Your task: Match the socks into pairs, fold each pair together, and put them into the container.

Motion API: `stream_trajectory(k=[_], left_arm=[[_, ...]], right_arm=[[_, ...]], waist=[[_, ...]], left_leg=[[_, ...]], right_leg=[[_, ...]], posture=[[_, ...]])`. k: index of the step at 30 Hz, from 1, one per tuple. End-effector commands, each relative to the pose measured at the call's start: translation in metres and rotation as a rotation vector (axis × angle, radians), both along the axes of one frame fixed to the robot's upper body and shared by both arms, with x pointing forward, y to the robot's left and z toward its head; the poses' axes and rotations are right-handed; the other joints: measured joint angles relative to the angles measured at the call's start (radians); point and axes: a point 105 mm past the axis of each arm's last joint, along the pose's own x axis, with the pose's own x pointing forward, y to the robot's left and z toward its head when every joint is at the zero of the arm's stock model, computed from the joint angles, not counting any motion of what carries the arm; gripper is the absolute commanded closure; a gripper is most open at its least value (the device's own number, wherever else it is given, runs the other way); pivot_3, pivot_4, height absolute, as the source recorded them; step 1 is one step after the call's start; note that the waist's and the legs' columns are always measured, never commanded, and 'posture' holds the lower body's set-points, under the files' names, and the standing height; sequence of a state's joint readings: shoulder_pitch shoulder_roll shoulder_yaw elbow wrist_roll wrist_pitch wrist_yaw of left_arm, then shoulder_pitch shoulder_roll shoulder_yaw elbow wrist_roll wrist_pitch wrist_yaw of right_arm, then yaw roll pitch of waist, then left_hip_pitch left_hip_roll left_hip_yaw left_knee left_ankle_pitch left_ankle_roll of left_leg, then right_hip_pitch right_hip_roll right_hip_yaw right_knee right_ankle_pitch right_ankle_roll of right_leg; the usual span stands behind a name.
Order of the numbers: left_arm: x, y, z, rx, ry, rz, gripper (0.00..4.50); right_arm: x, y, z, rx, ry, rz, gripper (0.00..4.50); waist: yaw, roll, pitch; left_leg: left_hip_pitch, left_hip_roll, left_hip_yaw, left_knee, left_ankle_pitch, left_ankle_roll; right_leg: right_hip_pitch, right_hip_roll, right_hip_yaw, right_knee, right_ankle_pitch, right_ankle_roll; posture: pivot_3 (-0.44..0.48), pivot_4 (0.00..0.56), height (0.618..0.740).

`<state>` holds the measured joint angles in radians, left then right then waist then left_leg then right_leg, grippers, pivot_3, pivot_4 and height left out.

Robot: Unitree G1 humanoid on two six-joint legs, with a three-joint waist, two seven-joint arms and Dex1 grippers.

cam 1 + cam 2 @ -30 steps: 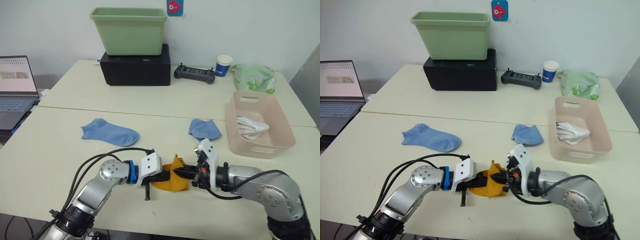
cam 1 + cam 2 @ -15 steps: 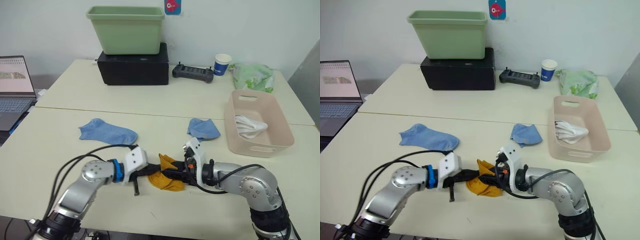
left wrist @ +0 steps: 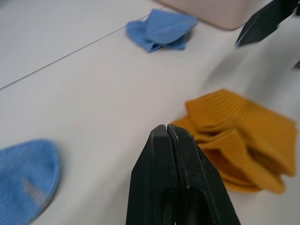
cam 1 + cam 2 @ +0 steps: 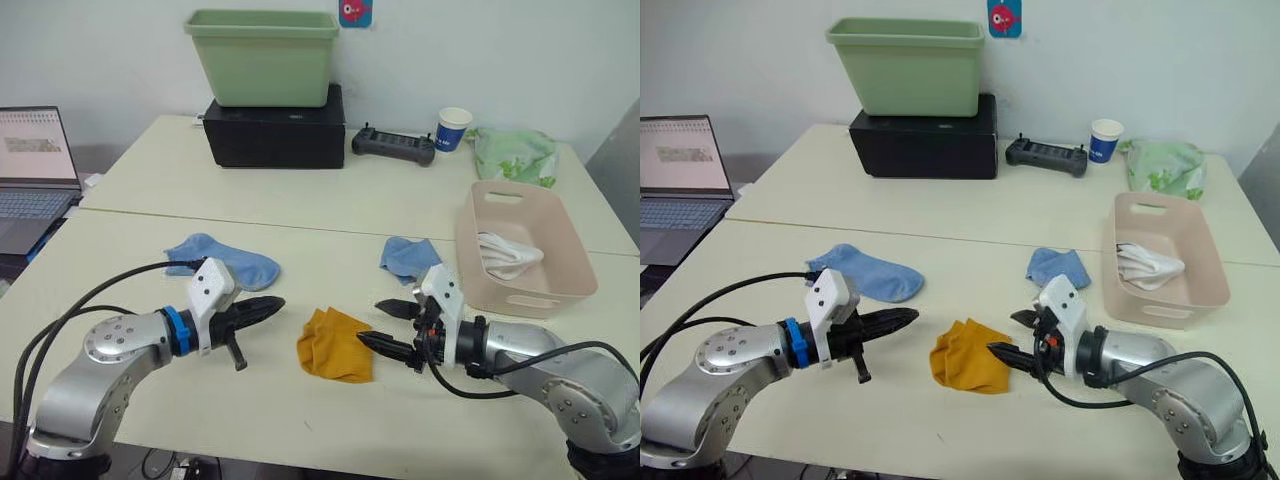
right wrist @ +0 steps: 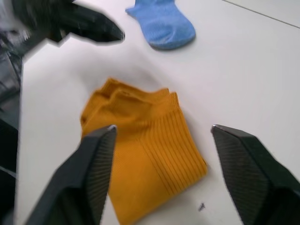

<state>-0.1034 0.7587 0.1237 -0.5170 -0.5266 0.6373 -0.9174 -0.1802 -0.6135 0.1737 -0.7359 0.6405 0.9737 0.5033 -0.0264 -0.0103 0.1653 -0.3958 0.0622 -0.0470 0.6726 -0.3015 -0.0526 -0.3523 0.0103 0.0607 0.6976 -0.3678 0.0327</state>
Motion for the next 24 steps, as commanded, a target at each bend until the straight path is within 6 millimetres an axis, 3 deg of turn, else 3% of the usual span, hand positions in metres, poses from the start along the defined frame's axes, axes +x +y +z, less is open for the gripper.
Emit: stream_trajectory(k=[1,7,11,15,20,24], left_arm=[[-0.013,-0.026,0.011,0.015,-0.017,-0.199,4.5],[-0.013,-0.052,-0.014,0.121,0.015,-0.401,4.5],[-0.008,-0.056,-0.034,0.231,0.042,-0.467,4.5],[0.003,-0.022,-0.07,0.449,0.092,-0.409,4.5],[-0.003,-0.01,-0.076,0.461,0.108,-0.39,4.5],[0.0,-0.017,-0.059,0.365,0.055,-0.363,4.5]], right_arm=[[-0.003,0.013,-0.006,-0.027,-0.093,0.083,2.16],[-0.004,0.029,-0.027,-0.08,-0.121,0.223,4.37],[-0.003,0.031,-0.04,-0.153,-0.142,0.302,4.44],[-0.002,0.017,-0.051,-0.224,-0.141,0.324,4.44],[-0.003,0.004,-0.051,-0.231,-0.13,0.301,4.44],[-0.005,0.006,-0.031,-0.142,-0.169,0.309,4.44]], waist=[[-0.001,0.0,0.0],[-0.005,0.0,0.001],[-0.004,0.0,0.001],[-0.006,0.0,0.001],[-0.003,0.0,0.0],[-0.004,0.0,0.0]], left_leg=[[0.0,0.0,0.0,0.0,0.001,-0.001],[0.0,0.001,0.005,0.001,0.001,-0.002],[0.0,0.001,0.005,0.003,0.001,-0.001],[0.0,0.001,0.006,0.003,0.001,-0.001],[0.0,0.001,0.005,0.003,0.0,0.0],[0.001,0.001,0.004,0.003,-0.001,0.003]], right_leg=[[0.0,0.0,0.0,0.0,0.0,0.0],[-0.001,0.002,0.002,0.001,0.0,0.0],[0.0,0.002,0.001,0.001,0.0,0.0],[-0.001,0.002,0.002,0.001,0.0,0.0],[0.0,0.002,0.001,0.002,0.0,0.0],[0.001,0.002,0.002,0.003,0.0,0.0]], posture=[[0.0,0.15,0.72],[0.0,0.15,0.72],[0.0,0.15,0.72],[0.0,0.15,0.72],[0.0,0.15,0.72],[0.0,0.15,0.72]])
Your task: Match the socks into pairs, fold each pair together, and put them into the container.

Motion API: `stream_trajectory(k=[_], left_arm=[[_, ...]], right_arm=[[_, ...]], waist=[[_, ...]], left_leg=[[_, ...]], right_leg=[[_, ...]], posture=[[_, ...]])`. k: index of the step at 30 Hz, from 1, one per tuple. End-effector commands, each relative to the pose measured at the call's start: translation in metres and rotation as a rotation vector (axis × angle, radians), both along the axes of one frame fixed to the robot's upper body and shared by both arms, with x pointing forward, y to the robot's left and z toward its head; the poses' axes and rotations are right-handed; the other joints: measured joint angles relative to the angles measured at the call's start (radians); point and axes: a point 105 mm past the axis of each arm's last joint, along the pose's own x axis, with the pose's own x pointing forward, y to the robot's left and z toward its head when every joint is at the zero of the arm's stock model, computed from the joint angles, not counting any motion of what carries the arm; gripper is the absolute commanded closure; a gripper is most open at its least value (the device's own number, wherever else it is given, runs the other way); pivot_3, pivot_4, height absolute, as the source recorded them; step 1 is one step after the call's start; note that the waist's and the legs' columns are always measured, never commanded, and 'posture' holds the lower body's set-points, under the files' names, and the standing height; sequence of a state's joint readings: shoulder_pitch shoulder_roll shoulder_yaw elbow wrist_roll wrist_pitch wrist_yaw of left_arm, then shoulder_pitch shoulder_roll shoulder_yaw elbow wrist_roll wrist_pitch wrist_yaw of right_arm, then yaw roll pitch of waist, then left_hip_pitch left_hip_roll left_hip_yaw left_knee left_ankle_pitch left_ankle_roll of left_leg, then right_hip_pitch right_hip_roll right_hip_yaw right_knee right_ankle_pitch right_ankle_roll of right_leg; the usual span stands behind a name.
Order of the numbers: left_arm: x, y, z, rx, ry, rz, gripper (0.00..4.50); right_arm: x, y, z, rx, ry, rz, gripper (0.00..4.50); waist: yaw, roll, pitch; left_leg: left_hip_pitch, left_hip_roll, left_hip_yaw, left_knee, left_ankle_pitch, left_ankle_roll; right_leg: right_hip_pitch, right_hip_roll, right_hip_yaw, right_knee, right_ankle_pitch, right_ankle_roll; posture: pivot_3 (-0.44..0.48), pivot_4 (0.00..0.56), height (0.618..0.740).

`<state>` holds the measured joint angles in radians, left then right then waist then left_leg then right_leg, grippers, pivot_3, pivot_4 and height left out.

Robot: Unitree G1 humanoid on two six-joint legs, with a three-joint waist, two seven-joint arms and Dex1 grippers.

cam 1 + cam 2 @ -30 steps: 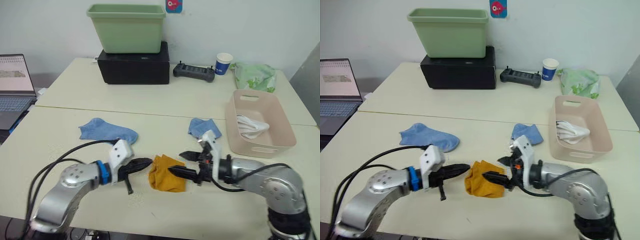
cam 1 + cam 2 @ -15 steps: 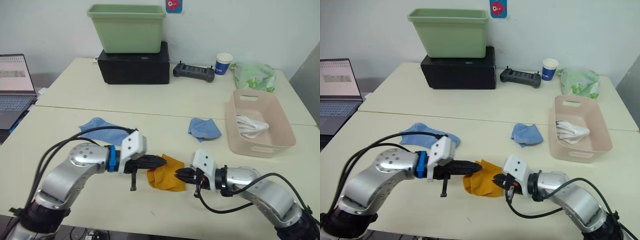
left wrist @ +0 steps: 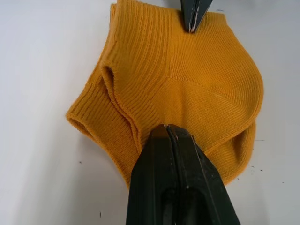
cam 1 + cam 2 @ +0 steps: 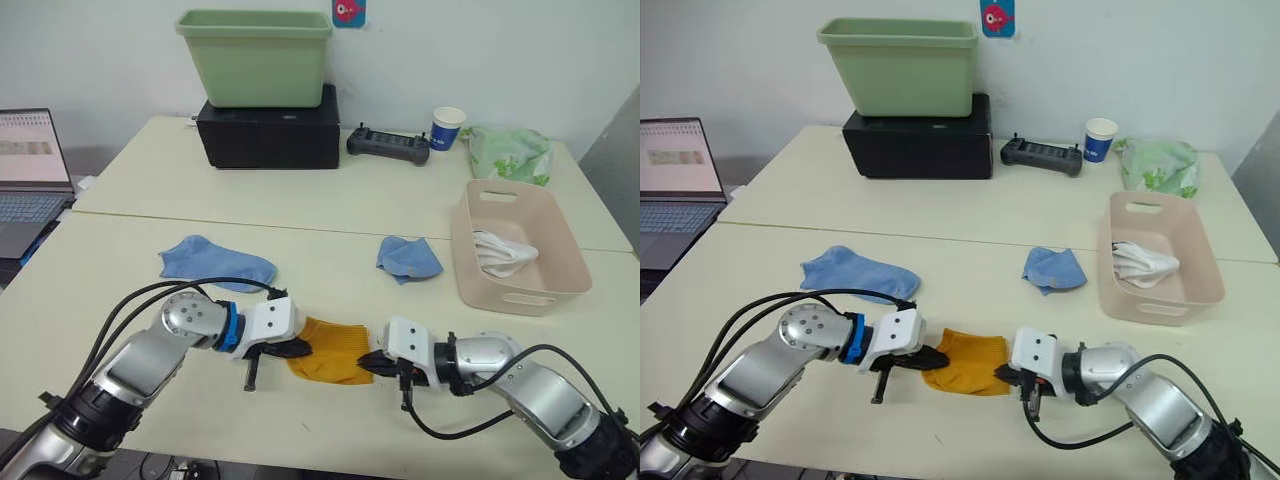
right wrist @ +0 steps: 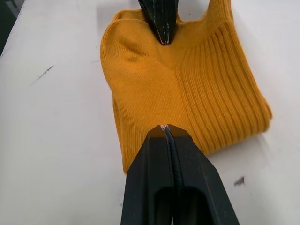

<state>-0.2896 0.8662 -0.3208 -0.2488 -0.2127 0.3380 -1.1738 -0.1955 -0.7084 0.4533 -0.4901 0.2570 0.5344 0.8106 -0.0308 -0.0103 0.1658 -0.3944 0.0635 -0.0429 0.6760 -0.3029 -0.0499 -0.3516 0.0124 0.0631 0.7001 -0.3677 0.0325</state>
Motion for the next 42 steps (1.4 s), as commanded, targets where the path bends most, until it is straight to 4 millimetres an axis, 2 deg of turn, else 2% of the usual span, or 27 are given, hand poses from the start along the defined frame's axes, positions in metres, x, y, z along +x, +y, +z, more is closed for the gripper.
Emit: stream_trajectory(k=[1,5,11,15,18,20,22,25,31,33,36,42], left_arm=[[0.002,-0.003,0.015,-0.075,-0.019,0.02,4.5],[-0.001,-0.013,0.038,-0.164,-0.013,0.005,4.5],[-0.005,-0.012,0.006,-0.078,0.022,-0.003,4.5],[-0.002,-0.008,-0.002,-0.07,0.026,0.03,4.5],[0.0,-0.011,0.001,-0.091,0.014,0.033,4.5],[0.003,-0.017,0.013,-0.137,0.004,0.036,4.5],[0.004,-0.021,0.029,-0.18,-0.015,0.025,4.5],[0.007,-0.024,0.042,-0.217,-0.016,0.037,4.5],[-0.001,-0.011,0.008,-0.074,0.009,0.001,4.5],[-0.005,-0.008,-0.002,-0.057,0.04,0.004,4.5],[-0.007,0.001,-0.017,-0.007,0.055,0.004,4.5],[-0.007,0.004,-0.019,-0.017,0.059,0.017,4.5]], right_arm=[[-0.002,0.004,0.025,0.101,-0.034,0.016,4.44],[0.01,0.009,0.035,0.156,-0.05,-0.046,4.44],[0.033,0.026,0.014,0.112,-0.07,-0.145,4.44],[0.042,0.014,0.002,0.039,-0.068,-0.239,4.44],[0.048,-0.004,0.009,0.04,-0.092,-0.306,4.44],[0.046,-0.009,0.021,0.092,-0.084,-0.31,4.44],[0.032,-0.01,0.033,0.173,-0.036,-0.279,4.44],[0.026,-0.016,0.039,0.207,-0.048,-0.328,4.44],[0.016,-0.023,0.03,0.203,0.139,-0.403,4.44],[0.001,-0.02,0.027,0.2,0.279,-0.323,4.44],[-0.004,-0.021,0.024,0.224,0.45,-0.36,3.85],[-0.011,-0.01,0.013,0.206,0.615,-0.381,1.8]], waist=[[0.0,0.0,0.0],[0.0,0.0,0.0],[0.001,0.0,0.001],[0.002,0.0,0.001],[0.003,0.0,0.0],[0.004,0.0,0.0],[0.006,0.0,0.001],[0.005,0.0,0.001],[-0.004,0.0,0.001],[0.0,0.001,0.001],[0.003,0.001,0.001],[0.002,0.001,0.0]], left_leg=[[0.0,0.0,0.0,0.0,0.0,0.0],[-0.002,0.0,-0.001,0.001,0.0,0.0],[-0.001,0.0,-0.002,0.001,0.001,-0.003],[-0.003,0.0,-0.002,0.001,0.002,-0.004],[-0.002,-0.001,-0.002,0.001,0.002,-0.003],[-0.002,-0.001,-0.002,0.001,0.001,-0.002],[-0.003,-0.001,-0.002,0.001,0.001,-0.002],[-0.004,0.0,-0.003,0.001,0.001,-0.003],[0.0,0.0,-0.001,0.001,0.002,-0.003],[0.0,0.0,-0.001,0.001,0.001,-0.003],[-0.001,0.0,-0.001,0.001,0.001,-0.001],[0.0,0.0,-0.001,0.001,0.0,0.0]], right_leg=[[0.0,0.0,0.0,0.0,0.0,0.0],[-0.001,0.0,-0.001,0.001,0.0,0.0],[-0.001,0.0,0.0,0.001,0.0,0.0],[-0.002,0.0,-0.001,0.001,0.0,0.0],[-0.001,0.0,-0.001,0.001,0.0,0.0],[-0.001,-0.001,-0.001,0.001,0.0,0.0],[-0.001,-0.001,-0.001,0.001,0.0,0.0],[-0.002,0.0,-0.004,0.0,0.0,0.0],[-0.001,0.001,0.001,0.004,0.0,0.0],[-0.002,0.001,0.001,0.004,0.0,0.0],[-0.001,0.001,0.0,0.003,0.0,0.0],[-0.001,0.001,0.0,0.004,0.0,0.0]], posture=[[0.0,0.15,0.72],[0.0,0.15,0.72],[0.0,0.15,0.72],[0.0,0.15,0.72],[0.0,0.15,0.72],[0.0,0.15,0.72],[0.0,0.15,0.72],[0.0,0.15,0.72],[0.0,0.15,0.72],[0.0,0.15,0.72],[0.0,0.15,0.72],[0.0,0.15,0.72]])
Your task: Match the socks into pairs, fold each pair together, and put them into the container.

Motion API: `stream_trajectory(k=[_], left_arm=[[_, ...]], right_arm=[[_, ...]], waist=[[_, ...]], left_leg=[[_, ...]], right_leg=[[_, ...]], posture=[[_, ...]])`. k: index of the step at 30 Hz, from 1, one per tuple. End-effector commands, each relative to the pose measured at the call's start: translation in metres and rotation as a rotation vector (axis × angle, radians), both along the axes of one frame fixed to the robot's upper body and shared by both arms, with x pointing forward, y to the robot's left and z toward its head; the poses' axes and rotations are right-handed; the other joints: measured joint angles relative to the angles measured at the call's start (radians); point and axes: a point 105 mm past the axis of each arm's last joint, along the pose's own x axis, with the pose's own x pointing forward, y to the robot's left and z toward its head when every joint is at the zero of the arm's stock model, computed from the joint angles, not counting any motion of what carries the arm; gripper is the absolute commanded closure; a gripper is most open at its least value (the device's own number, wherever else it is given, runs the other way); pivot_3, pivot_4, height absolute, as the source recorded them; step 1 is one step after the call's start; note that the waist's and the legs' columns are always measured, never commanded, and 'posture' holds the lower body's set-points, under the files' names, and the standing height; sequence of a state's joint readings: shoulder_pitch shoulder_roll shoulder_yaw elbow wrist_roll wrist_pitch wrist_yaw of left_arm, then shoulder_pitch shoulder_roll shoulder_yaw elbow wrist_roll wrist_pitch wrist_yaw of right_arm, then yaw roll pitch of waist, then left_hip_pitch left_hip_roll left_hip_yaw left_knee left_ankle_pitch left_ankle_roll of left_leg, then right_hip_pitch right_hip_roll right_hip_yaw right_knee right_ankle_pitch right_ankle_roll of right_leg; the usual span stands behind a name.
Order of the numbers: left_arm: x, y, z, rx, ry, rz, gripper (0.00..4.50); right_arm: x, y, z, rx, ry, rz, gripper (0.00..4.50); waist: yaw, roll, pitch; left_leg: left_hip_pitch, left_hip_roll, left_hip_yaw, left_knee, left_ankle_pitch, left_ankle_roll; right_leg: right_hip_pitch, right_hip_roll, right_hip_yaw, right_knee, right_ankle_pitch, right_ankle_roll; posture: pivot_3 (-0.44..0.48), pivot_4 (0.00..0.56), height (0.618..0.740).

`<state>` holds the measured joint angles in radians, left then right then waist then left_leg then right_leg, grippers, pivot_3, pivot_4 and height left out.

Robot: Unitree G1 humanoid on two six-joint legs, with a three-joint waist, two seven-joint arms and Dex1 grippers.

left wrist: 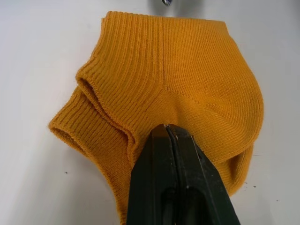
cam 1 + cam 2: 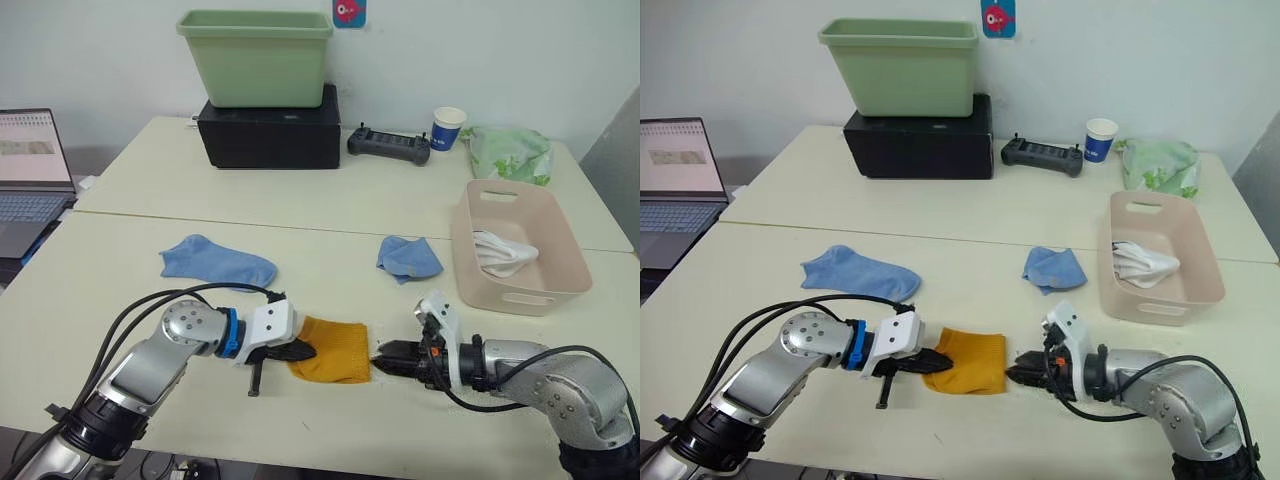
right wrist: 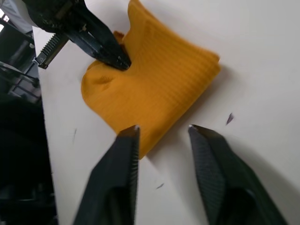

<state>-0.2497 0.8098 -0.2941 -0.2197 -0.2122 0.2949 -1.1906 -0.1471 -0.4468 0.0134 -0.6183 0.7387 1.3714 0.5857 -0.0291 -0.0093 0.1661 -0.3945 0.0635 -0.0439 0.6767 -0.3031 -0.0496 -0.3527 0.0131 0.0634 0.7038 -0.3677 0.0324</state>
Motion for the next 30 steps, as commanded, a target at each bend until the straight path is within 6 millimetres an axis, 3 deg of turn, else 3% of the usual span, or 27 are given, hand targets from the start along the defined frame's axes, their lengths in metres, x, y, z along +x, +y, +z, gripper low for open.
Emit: stream_trajectory(k=[1,3,10,16,19,25,27,30], left_arm=[[-0.004,0.007,-0.012,0.046,0.041,0.016,4.5],[-0.004,0.007,-0.012,0.047,0.038,0.013,4.5],[-0.004,0.008,-0.01,0.045,0.027,0.016,4.5],[-0.004,0.01,-0.008,0.043,0.019,0.027,4.5],[-0.004,0.01,-0.007,0.04,0.017,0.033,4.5],[-0.008,0.008,-0.001,-0.01,0.058,0.027,4.5],[-0.009,0.004,0.007,-0.051,0.062,0.018,4.5],[-0.006,-0.004,0.019,-0.132,0.066,0.042,4.5]], right_arm=[[0.0,0.008,0.0,-0.003,0.042,0.0,1.43],[0.0,0.017,-0.008,-0.008,0.093,0.016,0.77],[0.011,0.054,-0.008,0.107,0.21,0.014,0.77],[0.02,0.068,-0.006,0.17,0.242,-0.008,0.77],[0.022,0.069,-0.005,0.178,0.243,-0.02,1.38],[0.023,0.062,-0.007,0.171,0.233,-0.053,3.58],[0.018,0.048,-0.009,0.116,0.16,-0.056,4.3],[0.013,0.038,-0.007,0.122,0.123,-0.072,4.49]], waist=[[-0.001,0.0,0.0],[-0.002,0.0,0.0],[-0.01,0.0,-0.001],[-0.013,0.0,-0.001],[-0.014,0.0,-0.001],[-0.014,0.0,-0.001],[-0.014,0.001,-0.001],[-0.003,0.001,-0.001]], left_leg=[[0.0,0.0,0.0,0.0,0.0,0.0],[0.001,0.0,0.0,0.0,0.0,0.0],[0.004,0.001,0.0,-0.001,0.0,0.0],[0.004,0.001,0.0,-0.001,0.0,0.0],[0.004,0.001,0.0,-0.001,0.0,0.0],[0.003,0.001,0.0,-0.001,0.0,0.0],[0.003,0.001,0.0,-0.001,0.0,0.0],[0.001,0.0,0.0,-0.001,0.0,0.0]], right_leg=[[0.0,0.0,0.0,0.0,0.0,0.0],[0.0,0.0,0.001,0.001,0.0,0.0],[0.0,0.001,0.002,0.003,0.0,0.0],[-0.001,0.001,0.002,0.004,0.0,0.0],[-0.001,0.001,0.002,0.004,0.0,0.0],[-0.002,0.001,0.003,0.004,0.0,0.0],[-0.002,0.001,0.002,0.005,0.0,0.0],[-0.002,0.0,0.002,0.003,0.0,0.0]], posture=[[0.0,0.15,0.72],[0.0,0.15,0.72],[0.0,0.15,0.72],[0.0,0.15,0.72],[0.0,0.15,0.72],[0.0,0.15,0.72],[0.0,0.15,0.72],[0.0,0.15,0.72]])
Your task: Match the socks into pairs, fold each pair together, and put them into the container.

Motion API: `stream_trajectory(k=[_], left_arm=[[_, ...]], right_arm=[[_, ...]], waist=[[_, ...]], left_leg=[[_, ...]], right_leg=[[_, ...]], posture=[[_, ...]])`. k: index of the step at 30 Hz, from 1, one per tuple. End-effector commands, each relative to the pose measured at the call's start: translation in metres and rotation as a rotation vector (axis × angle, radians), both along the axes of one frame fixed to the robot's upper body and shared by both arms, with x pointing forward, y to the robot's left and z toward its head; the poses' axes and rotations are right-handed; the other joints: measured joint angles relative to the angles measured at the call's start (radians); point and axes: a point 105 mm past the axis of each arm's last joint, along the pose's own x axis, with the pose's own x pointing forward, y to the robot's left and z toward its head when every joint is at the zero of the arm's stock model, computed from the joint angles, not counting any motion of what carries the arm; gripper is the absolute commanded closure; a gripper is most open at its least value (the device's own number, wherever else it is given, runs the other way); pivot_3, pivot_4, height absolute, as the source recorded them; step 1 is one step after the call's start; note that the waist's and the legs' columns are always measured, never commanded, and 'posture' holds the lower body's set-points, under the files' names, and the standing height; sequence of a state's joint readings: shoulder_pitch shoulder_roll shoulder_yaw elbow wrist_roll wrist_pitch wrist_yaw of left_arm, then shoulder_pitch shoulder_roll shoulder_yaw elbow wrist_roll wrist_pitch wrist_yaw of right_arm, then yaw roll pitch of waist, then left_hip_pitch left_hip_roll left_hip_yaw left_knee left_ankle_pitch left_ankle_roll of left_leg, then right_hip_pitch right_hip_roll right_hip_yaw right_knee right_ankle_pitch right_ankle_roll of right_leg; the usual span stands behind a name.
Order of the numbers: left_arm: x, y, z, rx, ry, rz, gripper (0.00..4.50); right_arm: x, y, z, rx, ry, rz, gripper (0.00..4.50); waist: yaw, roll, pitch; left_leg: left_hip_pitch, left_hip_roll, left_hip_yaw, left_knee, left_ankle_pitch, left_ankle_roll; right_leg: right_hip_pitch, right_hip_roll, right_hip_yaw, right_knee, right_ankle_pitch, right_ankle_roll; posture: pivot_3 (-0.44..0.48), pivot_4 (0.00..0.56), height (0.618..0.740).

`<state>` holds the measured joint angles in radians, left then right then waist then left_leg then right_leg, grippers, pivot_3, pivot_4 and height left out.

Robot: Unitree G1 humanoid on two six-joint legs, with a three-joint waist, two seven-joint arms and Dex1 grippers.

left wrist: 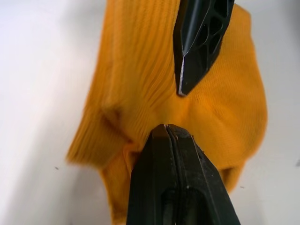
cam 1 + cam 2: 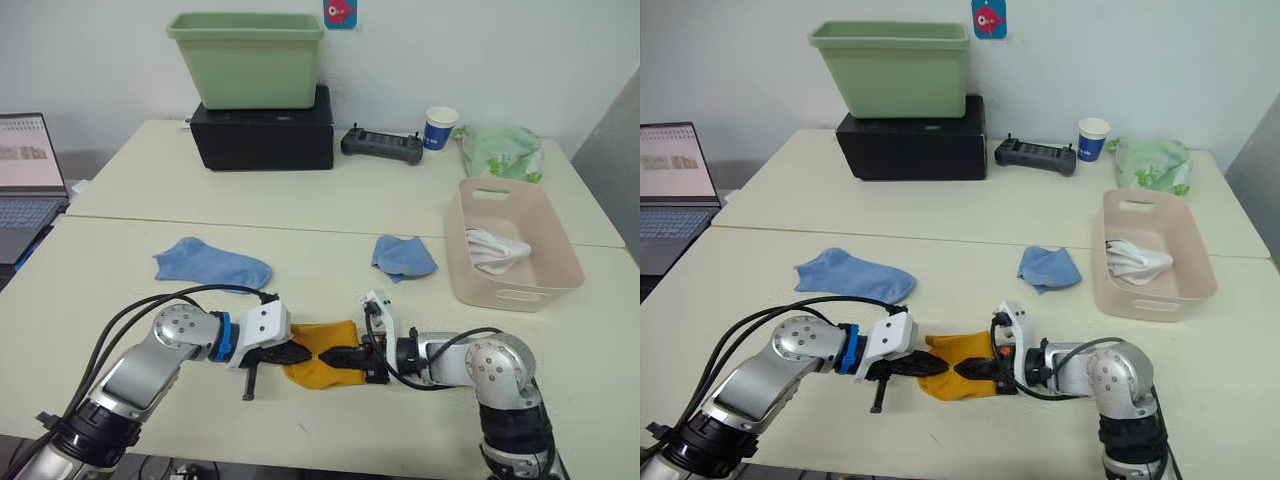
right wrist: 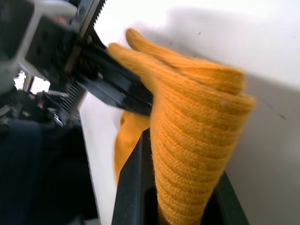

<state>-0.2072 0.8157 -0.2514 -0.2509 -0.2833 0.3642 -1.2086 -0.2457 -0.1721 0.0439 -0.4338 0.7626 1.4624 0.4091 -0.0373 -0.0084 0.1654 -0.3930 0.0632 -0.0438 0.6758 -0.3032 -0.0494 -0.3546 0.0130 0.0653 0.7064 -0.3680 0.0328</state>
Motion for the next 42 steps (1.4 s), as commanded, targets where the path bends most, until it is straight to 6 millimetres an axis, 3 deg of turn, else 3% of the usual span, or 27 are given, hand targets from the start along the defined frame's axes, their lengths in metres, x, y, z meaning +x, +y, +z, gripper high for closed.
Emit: stream_trajectory(k=[1,3,5,7,11,15,19,24,29,34,39,42], left_arm=[[0.003,-0.009,0.02,-0.095,-0.014,0.023,4.5],[0.002,-0.016,0.03,-0.145,0.006,0.022,4.5],[0.017,-0.036,0.061,-0.228,-0.035,0.04,4.33],[0.027,-0.057,0.092,-0.31,-0.068,0.033,3.92],[0.034,-0.079,0.122,-0.358,-0.085,-0.006,2.67],[0.037,-0.087,0.131,-0.348,-0.08,-0.07,1.46],[0.042,-0.092,0.138,-0.34,-0.094,-0.107,0.11],[0.04,-0.092,0.146,-0.353,-0.096,-0.132,0.02],[0.037,-0.098,0.145,-0.36,-0.096,-0.148,0.02],[0.037,-0.101,0.146,-0.365,-0.099,-0.15,0.02],[0.037,-0.105,0.148,-0.378,-0.101,-0.154,0.02],[0.038,-0.105,0.148,-0.379,-0.105,-0.149,0.02]], right_arm=[[-0.002,-0.011,0.004,0.011,-0.038,-0.04,4.49],[-0.004,-0.018,0.007,0.013,-0.069,-0.064,4.49],[-0.009,-0.044,0.022,0.005,-0.182,-0.144,4.5],[-0.017,-0.066,0.038,-0.011,-0.307,-0.208,4.5],[-0.021,-0.096,0.07,-0.059,-0.508,-0.329,4.5],[-0.008,-0.126,0.106,-0.148,-0.713,-0.458,4.5],[0.007,-0.155,0.141,-0.351,-0.921,-0.525,4.5],[0.043,-0.195,0.185,-0.756,-1.268,-0.608,4.5],[0.08,-0.217,0.179,-1.229,-1.5,-0.437,4.5],[0.105,-0.219,0.168,-1.487,-1.649,-0.195,4.5],[0.122,-0.223,0.132,-1.503,-1.522,-0.034,4.5],[0.121,-0.227,0.125,-1.492,-1.451,0.009,4.5]], waist=[[0.006,0.0,0.0],[0.005,-0.001,0.0],[0.019,0.0,0.001],[0.039,-0.001,0.001],[0.016,-0.001,0.001],[-0.003,0.0,0.002],[0.001,0.001,0.002],[0.006,0.001,0.003],[0.008,0.001,0.003],[0.008,0.001,0.003],[0.007,0.001,0.003],[0.008,0.001,0.003]], left_leg=[[-0.001,0.0,0.0,0.0,0.0,0.0],[-0.002,0.0,0.0,0.0,0.0,0.0],[-0.004,0.0,-0.001,0.001,0.0,0.0],[-0.01,-0.001,-0.004,0.003,0.0,-0.001],[-0.007,-0.002,-0.001,0.002,0.0,-0.001],[-0.005,-0.001,0.001,0.001,0.001,-0.001],[-0.003,-0.002,0.002,0.002,0.001,-0.002],[-0.005,-0.002,0.004,0.002,0.002,-0.002],[-0.005,-0.002,0.006,0.002,0.002,-0.002],[-0.006,-0.002,0.009,0.003,0.002,-0.002],[-0.005,-0.001,0.009,0.004,0.002,-0.002],[-0.005,-0.001,0.009,0.004,0.002,-0.002]], right_leg=[[0.0,0.0,0.0,-0.001,0.0,0.0],[0.0,0.0,0.0,-0.001,0.0,0.0],[-0.001,0.0,-0.001,-0.002,0.0,0.0],[0.0,-0.001,-0.003,-0.005,0.0,0.001],[0.003,0.001,-0.001,-0.009,0.0,0.001],[0.002,0.003,0.001,-0.006,0.0,0.001],[0.002,0.003,0.002,-0.003,0.0,0.001],[0.002,0.003,0.004,-0.007,0.0,0.001],[0.002,0.002,0.005,-0.008,0.0,0.001],[0.001,0.001,0.005,-0.007,0.0,0.001],[0.001,0.001,0.005,-0.007,0.0,0.001],[0.001,0.0,0.005,-0.006,0.0,0.001]], posture=[[0.0,0.15,0.72],[0.0,0.15,0.72],[0.0,0.15,0.72],[0.0,0.15,0.72],[0.0,0.15,0.72],[0.0,0.15,0.72],[0.0,0.15,0.72],[0.0,0.15,0.72],[0.0,0.15,0.72],[0.0,0.15,0.72],[0.0,0.15,0.72],[0.0,0.15,0.72]])
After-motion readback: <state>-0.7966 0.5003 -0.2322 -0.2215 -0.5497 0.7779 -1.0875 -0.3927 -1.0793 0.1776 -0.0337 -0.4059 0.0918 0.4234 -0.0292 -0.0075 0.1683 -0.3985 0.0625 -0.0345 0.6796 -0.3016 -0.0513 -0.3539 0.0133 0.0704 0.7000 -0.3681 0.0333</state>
